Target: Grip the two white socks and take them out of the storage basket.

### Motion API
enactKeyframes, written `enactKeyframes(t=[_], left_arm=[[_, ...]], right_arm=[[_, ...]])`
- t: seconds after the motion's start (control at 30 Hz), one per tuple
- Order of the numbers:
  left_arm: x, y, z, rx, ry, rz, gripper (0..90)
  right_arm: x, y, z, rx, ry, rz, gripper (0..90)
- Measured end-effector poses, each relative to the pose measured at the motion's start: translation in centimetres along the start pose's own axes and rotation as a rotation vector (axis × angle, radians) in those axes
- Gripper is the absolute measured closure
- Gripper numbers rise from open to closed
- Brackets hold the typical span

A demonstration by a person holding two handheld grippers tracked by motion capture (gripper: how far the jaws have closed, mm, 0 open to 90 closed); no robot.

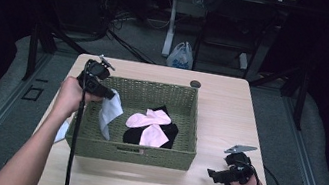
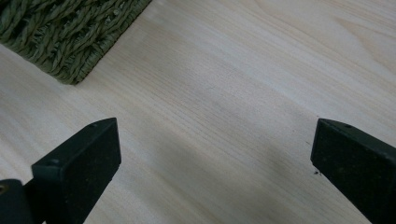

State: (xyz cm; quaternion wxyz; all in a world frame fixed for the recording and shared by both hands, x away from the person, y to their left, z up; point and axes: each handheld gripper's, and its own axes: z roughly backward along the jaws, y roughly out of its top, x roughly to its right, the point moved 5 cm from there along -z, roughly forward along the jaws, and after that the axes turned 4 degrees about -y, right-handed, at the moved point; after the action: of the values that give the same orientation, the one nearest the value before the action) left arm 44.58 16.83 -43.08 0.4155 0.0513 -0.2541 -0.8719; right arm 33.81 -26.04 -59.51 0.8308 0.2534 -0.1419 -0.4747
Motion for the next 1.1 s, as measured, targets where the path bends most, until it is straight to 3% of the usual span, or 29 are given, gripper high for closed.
enactKeyframes(t=[0.33,0.6,0.87,1.1], left_arm=[[0.2,1.6,4.4,0.062,0.027,-0.010,86.4],[0.2,2.4,8.7,0.109,0.077,-0.015,86.4],[-0.9,1.4,12.5,0.151,0.124,0.006,86.4],[-2.6,-0.7,14.9,0.173,0.170,0.058,86.4]], right_arm=[[0.0,0.0,0.0,0.000,0.000,0.000,1.3],[0.0,0.0,0.0,-0.001,-0.001,0.001,1.3],[0.0,0.0,0.0,-0.002,0.004,-0.001,1.3],[-0.1,0.0,-0.1,-0.002,0.006,-0.005,1.3]])
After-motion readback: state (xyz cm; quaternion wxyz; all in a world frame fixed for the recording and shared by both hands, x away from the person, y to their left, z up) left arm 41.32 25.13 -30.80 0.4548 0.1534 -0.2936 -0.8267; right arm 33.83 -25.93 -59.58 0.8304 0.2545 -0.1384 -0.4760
